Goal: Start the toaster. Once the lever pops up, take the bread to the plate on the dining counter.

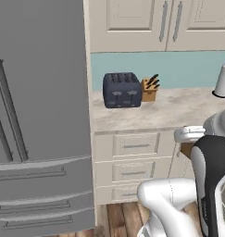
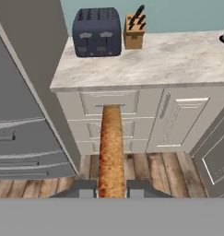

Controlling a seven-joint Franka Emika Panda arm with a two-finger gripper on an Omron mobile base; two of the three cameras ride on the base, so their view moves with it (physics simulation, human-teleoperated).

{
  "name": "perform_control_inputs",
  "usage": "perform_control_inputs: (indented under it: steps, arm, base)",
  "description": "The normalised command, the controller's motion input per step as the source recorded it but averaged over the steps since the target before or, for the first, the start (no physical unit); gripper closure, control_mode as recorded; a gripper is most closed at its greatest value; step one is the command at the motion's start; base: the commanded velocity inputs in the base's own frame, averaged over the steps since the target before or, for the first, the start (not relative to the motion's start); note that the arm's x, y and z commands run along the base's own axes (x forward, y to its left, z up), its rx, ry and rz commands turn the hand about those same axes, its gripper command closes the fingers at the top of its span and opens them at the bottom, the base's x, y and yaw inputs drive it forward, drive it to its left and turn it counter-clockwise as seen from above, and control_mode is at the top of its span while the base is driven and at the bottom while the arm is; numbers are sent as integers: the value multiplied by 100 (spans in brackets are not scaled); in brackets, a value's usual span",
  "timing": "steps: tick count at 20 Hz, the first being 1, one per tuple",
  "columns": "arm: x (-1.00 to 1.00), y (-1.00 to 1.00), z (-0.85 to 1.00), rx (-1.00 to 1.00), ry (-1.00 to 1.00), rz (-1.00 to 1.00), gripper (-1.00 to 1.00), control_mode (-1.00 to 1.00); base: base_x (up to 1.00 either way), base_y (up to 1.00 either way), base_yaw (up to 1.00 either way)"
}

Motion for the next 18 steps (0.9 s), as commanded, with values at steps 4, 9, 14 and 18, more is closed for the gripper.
perform_control_inputs:
  steps: [4, 9, 14, 18]
  arm:
    - [0, 0, 0, 0, 0, 0, 100, 100]
    - [0, 0, 0, 0, 0, 0, 100, 100]
    - [0, 0, 0, 0, 0, 0, 100, 100]
    - [0, 0, 0, 0, 0, 0, 100, 100]
  base:
    - [-39, 0, 50]
    - [-25, 2, 67]
    - [0, 16, 85]
    - [0, 20, 94]
